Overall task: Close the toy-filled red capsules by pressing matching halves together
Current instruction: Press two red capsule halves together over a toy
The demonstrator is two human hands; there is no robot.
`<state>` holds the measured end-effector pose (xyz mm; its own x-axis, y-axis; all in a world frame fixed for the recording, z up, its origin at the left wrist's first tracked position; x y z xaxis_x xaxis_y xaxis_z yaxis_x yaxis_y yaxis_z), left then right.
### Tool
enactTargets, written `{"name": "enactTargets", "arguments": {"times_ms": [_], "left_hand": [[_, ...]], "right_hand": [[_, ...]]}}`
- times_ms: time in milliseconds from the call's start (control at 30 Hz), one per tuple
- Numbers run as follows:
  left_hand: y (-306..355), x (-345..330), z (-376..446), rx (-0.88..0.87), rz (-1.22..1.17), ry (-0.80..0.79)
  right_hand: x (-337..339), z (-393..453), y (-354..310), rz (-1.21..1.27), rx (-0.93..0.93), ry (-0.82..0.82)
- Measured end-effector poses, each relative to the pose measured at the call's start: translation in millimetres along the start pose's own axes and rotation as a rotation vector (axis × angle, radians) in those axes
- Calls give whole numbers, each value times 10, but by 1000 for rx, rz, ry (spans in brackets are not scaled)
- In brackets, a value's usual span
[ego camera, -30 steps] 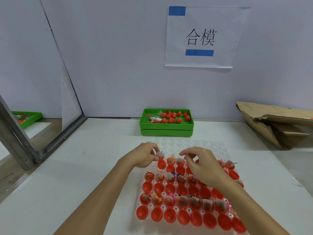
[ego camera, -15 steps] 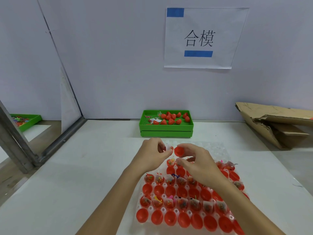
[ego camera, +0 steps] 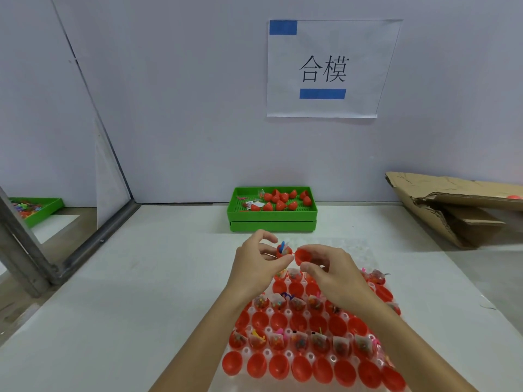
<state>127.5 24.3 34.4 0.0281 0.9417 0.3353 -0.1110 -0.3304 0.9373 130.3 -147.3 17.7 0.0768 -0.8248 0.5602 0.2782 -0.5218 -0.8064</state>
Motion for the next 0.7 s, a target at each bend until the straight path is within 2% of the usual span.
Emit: {"name": "enactTargets", "arguments": {"times_ms": [700], "left_hand": [[-55, -57, 23, -64, -52, -80]], "right_hand": [[31, 60, 40, 13, -26, -26]]}}
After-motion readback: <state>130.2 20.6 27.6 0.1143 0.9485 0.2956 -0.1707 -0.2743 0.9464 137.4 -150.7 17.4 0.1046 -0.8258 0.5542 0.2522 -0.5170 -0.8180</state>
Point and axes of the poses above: each hand's wrist, its own z-axis towards the middle knuckle, its own x-axis out of the back of the hand, y = z × x, the point moved 5 cm from there along z, towards the middle knuckle, and after that the axes turned 5 degrees about -y, right-handed, at the moved point
